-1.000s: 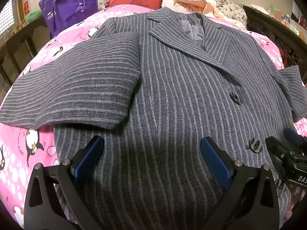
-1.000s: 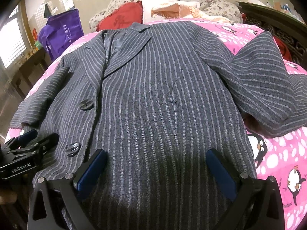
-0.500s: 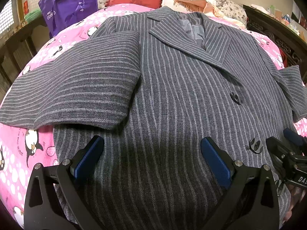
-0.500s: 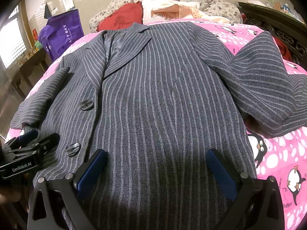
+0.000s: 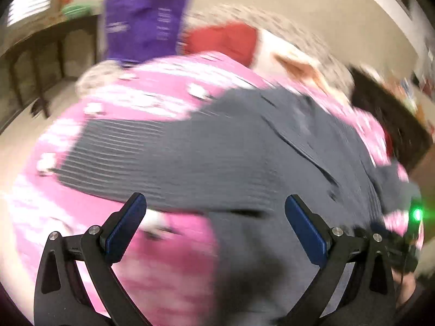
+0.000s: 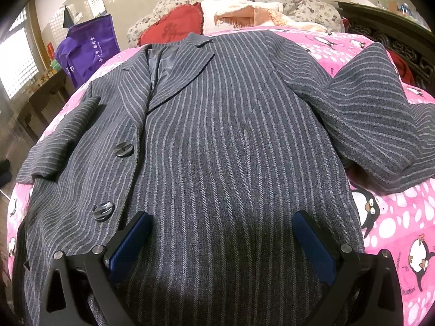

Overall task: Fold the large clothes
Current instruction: 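Grasp the sleeve cuff with the left tool and lift it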

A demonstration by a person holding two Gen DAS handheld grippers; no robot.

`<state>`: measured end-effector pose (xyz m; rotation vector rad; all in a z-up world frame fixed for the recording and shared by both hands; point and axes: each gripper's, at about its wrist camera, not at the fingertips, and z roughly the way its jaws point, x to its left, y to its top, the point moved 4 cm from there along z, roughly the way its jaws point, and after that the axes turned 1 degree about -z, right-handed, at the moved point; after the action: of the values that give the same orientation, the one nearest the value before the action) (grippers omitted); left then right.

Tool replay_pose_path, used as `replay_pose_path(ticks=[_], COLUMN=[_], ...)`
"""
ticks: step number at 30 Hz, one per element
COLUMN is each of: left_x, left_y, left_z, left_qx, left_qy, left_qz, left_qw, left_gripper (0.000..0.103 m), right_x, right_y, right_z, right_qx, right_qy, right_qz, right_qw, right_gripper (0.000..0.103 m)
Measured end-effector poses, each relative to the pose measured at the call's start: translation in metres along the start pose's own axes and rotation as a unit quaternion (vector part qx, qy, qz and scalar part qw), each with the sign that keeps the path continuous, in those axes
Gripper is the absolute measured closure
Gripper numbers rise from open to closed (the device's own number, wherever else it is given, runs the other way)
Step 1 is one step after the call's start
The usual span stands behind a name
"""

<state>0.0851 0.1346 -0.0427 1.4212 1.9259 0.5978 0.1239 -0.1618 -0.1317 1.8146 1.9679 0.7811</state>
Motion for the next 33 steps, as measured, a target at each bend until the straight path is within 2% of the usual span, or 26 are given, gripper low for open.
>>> replay_pose_path(ticks=[2, 3, 4, 6, 8, 10, 14, 17, 19, 21, 23, 24, 25, 27, 29, 31, 33], left_x=[0.048, 0.075, 0.094, 0.125, 0.127, 0.126, 0.146, 0.152, 0.151, 0.146, 0.140, 0.140, 0.142, 0.145, 0.150, 0.156, 0.160], left_y=[0.007, 0.006, 0.003, -0.013, -0.013, -0.008, 0.004, 0.012, 0.018, 0.023, 0.027, 0.029, 0.031, 0.036, 0.039, 0.040, 0.045], left_z=[0.002, 0.006, 0.010, 0.028, 0.031, 0.035, 0.043, 0.045, 0.042, 0.040, 0.047, 0.053, 0.059, 0.065, 0.073, 0.077, 0.068], left_qx=[0.003, 0.008, 0.016, 0.043, 0.023, 0.011, -0.010, -0.011, -0.015, -0.014, -0.003, 0.006, 0.011, 0.011, 0.020, 0.028, 0.018], left_qy=[0.030, 0.048, 0.051, 0.008, -0.002, -0.032, -0.105, -0.128, -0.134, -0.152, -0.132, -0.113, -0.099, -0.089, -0.076, -0.068, -0.062], left_qz=[-0.040, -0.073, -0.108, -0.186, -0.182, -0.184, -0.237, -0.247, -0.246, -0.233, -0.206, -0.194, -0.187, -0.187, -0.194, -0.205, -0.206], left_qw=[0.9987, 0.9961, 0.9927, 0.9815, 0.9830, 0.9823, 0.9659, 0.9604, 0.9599, 0.9605, 0.9697, 0.9744, 0.9772, 0.9783, 0.9778, 0.9760, 0.9763], left_gripper=[0.001, 0.001, 0.001, 0.001, 0.001, 0.001, 0.001, 0.001, 0.011, 0.016, 0.020, 0.030, 0.039, 0.043, 0.062, 0.092, 0.094], right_x=[0.000, 0.000, 0.000, 0.000, -0.001, 0.000, -0.001, -0.001, -0.001, -0.001, -0.001, 0.000, 0.000, 0.000, 0.000, 0.000, 0.000], right_y=[-0.001, 0.000, 0.000, 0.000, -0.001, 0.000, -0.001, 0.000, 0.000, -0.001, -0.001, -0.001, -0.001, -0.001, -0.001, -0.001, -0.001], right_z=[0.000, 0.000, -0.001, -0.001, -0.001, -0.001, -0.001, 0.000, 0.000, 0.000, 0.000, -0.001, -0.001, 0.000, 0.000, 0.000, 0.000], right_qx=[0.000, 0.000, -0.001, -0.001, -0.001, -0.001, -0.001, -0.001, -0.001, -0.001, 0.000, 0.000, 0.000, 0.000, 0.000, 0.000, 0.000], right_qy=[0.000, 0.001, 0.002, 0.002, 0.002, 0.002, 0.002, 0.002, 0.002, 0.002, 0.001, 0.001, 0.001, 0.001, 0.001, 0.001, 0.001], right_qz=[0.000, 0.000, 0.001, 0.001, 0.001, 0.001, 0.001, 0.001, 0.001, 0.001, 0.000, 0.000, 0.000, 0.000, -0.001, 0.000, -0.001], right_qw=[1.000, 1.000, 1.000, 1.000, 1.000, 1.000, 1.000, 1.000, 1.000, 1.000, 1.000, 1.000, 1.000, 1.000, 1.000, 1.000, 1.000], right_gripper=[0.000, 0.000, 0.000, 0.000, 0.000, 0.000, 0.000, 0.000, 0.000, 0.000, 0.000, 0.000, 0.000, 0.000, 0.000, 0.000, 0.000])
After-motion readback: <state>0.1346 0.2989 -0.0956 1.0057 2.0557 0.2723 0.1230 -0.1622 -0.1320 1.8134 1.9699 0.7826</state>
